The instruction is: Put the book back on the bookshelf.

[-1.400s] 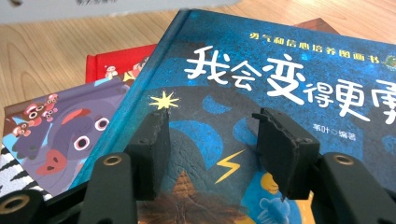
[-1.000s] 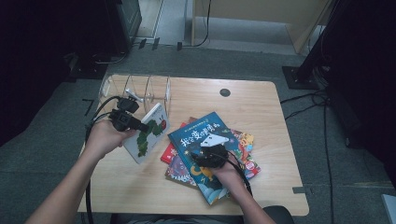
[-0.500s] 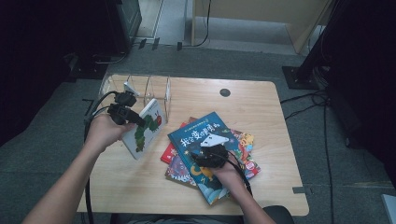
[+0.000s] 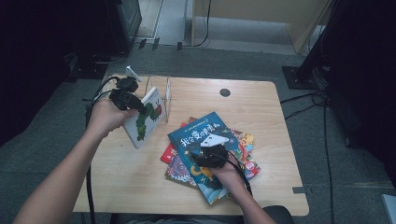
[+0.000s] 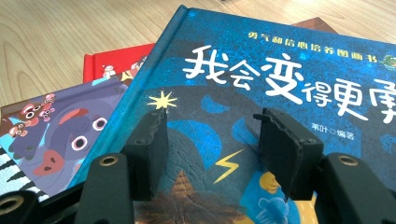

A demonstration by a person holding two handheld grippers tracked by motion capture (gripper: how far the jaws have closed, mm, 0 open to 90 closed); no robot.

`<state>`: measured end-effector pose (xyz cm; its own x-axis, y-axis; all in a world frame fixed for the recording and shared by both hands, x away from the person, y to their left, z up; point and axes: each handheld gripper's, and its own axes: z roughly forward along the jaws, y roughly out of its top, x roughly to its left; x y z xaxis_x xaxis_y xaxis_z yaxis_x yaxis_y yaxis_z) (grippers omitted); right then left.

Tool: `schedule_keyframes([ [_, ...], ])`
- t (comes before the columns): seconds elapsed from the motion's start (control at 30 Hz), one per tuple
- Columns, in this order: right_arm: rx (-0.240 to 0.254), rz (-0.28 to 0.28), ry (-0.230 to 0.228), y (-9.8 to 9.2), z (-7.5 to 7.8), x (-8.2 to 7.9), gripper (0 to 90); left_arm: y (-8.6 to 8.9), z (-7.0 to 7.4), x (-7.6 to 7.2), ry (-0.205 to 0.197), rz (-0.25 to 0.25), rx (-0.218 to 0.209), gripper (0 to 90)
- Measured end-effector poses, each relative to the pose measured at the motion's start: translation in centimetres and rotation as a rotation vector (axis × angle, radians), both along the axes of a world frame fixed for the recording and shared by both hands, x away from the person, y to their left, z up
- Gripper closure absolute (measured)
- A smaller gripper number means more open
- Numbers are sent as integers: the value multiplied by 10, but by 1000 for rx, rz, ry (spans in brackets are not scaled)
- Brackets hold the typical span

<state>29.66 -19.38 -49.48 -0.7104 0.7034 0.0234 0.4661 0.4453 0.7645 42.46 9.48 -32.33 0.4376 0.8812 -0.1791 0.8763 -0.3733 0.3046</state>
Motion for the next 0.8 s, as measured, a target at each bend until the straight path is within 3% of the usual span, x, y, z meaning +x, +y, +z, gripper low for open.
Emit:
schedule_keyframes([
  [0.27,0,0,0,0,0,0,424,-9,5,19,-4,26,0,769],
  [0.47,1,0,2,0,0,0,424,-8,0,37,10,64,-20,769],
  [0.6,1,0,3,0,0,0,424,-12,-3,43,-11,68,-10,768],
  [0.8,1,0,1,0,0,0,424,-15,-8,54,-10,77,-6,768],
])
